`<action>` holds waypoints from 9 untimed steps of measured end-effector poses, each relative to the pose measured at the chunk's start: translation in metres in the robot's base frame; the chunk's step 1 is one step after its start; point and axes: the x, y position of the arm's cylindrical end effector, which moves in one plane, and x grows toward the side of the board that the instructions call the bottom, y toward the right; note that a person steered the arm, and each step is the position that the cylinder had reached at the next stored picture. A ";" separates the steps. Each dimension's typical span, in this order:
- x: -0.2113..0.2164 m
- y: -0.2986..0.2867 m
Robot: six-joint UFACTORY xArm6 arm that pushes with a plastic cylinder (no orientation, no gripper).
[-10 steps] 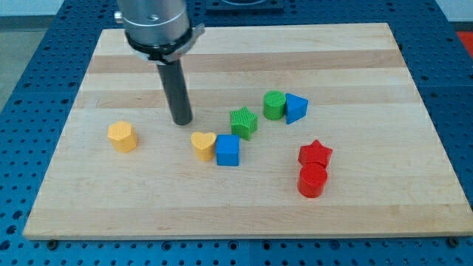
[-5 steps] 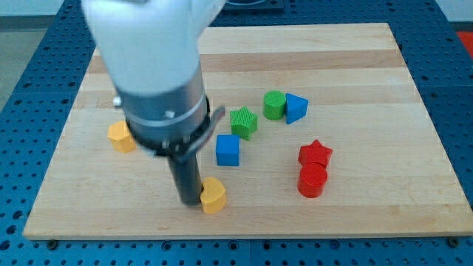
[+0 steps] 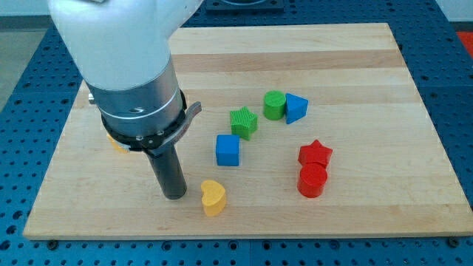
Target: Move the yellow heart diagonally bottom right to the yellow hexagon
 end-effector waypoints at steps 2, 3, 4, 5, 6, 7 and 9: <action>-0.039 0.025; -0.080 0.027; -0.126 0.027; -0.115 0.039; -0.074 0.029; -0.038 0.016; -0.012 0.023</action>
